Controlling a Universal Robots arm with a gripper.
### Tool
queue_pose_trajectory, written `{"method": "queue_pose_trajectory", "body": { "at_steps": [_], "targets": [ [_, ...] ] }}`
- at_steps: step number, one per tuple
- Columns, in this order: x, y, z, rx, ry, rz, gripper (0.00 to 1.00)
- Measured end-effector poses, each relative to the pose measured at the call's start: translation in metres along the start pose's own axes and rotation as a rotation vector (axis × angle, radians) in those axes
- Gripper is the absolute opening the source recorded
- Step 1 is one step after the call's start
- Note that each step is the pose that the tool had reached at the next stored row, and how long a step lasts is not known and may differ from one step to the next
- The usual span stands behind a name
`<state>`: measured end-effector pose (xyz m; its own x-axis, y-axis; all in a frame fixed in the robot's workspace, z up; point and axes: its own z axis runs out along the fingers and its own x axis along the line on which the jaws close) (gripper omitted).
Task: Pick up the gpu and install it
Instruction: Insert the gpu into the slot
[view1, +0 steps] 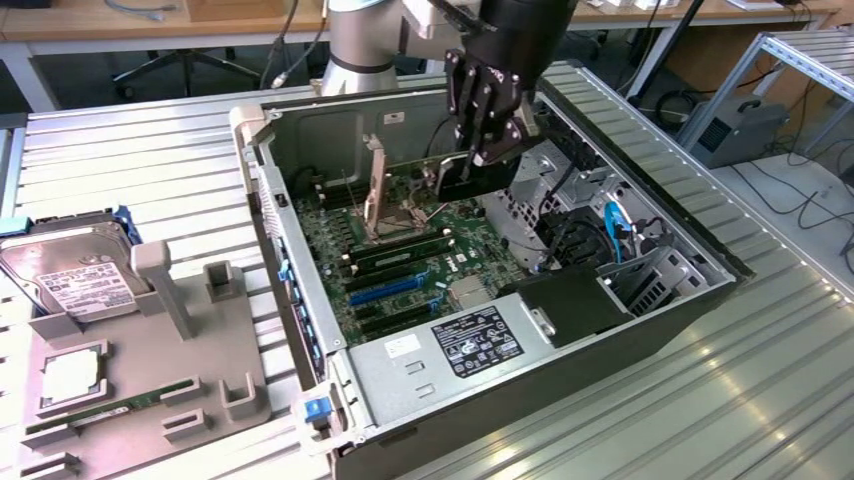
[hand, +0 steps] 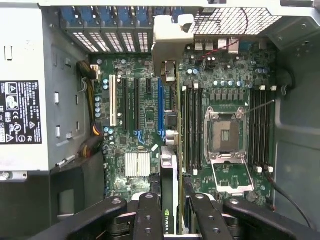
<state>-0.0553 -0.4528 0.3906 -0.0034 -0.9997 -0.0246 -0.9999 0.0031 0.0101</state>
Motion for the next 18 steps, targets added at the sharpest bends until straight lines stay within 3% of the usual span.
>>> {"method": "queue_pose_trajectory", "body": {
  "at_steps": [9,14,18],
  "targets": [
    [0.001,0.0032,0.0225,0.0000,0.0001,0.000,0.27],
    [0.001,0.0074,0.0483,0.0000,0.0000,0.000,0.27],
    [0.001,0.0109,0.0606,0.0000,0.0001,0.000,0.27]
  ]
}}
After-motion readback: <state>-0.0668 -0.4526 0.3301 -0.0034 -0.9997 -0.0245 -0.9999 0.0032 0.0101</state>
